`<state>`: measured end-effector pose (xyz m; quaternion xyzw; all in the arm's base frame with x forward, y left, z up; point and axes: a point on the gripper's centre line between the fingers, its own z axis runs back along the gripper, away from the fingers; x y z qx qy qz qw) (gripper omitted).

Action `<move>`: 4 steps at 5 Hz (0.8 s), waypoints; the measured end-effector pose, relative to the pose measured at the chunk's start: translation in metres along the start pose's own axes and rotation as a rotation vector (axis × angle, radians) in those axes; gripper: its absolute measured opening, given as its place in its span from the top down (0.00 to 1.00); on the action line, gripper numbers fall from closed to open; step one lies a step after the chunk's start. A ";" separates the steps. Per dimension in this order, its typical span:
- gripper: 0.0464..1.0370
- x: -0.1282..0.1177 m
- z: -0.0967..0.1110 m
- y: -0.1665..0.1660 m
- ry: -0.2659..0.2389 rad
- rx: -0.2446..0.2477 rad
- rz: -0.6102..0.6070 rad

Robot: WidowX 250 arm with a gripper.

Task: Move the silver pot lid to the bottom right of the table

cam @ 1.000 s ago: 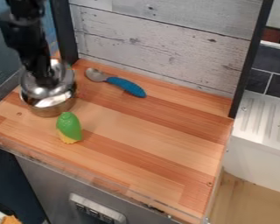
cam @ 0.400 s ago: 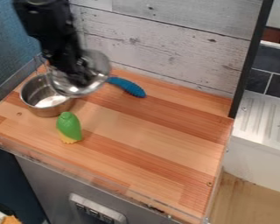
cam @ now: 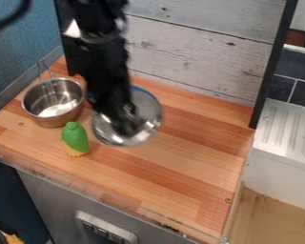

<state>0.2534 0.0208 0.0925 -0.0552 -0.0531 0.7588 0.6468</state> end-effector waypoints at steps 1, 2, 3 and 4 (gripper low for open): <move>0.76 -0.027 -0.008 0.007 0.002 0.007 -0.087; 0.76 -0.050 -0.023 0.016 0.009 0.029 -0.162; 0.76 -0.060 -0.040 0.024 -0.009 0.061 -0.204; 0.76 -0.067 -0.058 0.023 -0.030 0.062 -0.229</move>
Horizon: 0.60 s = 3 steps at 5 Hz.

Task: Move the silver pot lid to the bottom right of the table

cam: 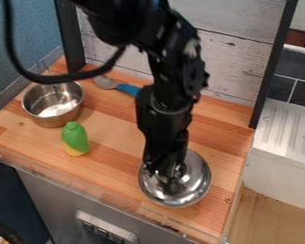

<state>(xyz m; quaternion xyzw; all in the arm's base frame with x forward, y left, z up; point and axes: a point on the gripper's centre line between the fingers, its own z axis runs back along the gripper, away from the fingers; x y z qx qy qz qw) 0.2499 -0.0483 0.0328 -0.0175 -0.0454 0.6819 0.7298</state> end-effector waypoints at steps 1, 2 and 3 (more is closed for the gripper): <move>0.76 -0.005 -0.018 -0.001 -0.053 -0.009 -0.040; 0.76 -0.005 -0.024 -0.001 -0.059 -0.001 -0.051; 0.70 -0.007 -0.024 -0.002 -0.055 0.007 -0.058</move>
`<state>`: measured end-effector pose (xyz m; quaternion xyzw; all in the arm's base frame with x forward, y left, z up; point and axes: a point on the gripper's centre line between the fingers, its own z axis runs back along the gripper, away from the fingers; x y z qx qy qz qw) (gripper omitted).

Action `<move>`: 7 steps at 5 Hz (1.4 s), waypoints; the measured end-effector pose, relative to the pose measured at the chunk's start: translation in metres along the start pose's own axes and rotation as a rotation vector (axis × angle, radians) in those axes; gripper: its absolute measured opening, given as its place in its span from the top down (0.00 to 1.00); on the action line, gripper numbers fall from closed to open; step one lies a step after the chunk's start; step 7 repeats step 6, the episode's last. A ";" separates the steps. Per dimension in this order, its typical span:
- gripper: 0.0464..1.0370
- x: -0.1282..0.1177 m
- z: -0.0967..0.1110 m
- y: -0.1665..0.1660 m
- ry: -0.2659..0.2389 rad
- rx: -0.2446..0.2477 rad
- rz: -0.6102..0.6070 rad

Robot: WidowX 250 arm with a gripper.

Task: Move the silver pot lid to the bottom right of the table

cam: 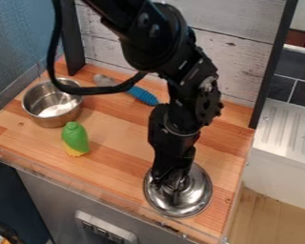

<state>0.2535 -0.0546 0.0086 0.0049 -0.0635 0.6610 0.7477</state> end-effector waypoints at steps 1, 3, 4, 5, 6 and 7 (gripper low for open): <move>0.39 0.000 0.001 0.003 0.001 0.016 -0.005; 0.03 0.009 0.037 0.002 0.026 -0.050 0.021; 0.03 0.016 0.058 0.002 0.046 -0.082 0.052; 0.04 0.028 0.084 0.004 0.077 -0.139 0.075; 0.04 0.038 0.089 0.007 0.081 -0.163 0.074; 0.04 0.038 0.089 0.007 0.081 -0.163 0.074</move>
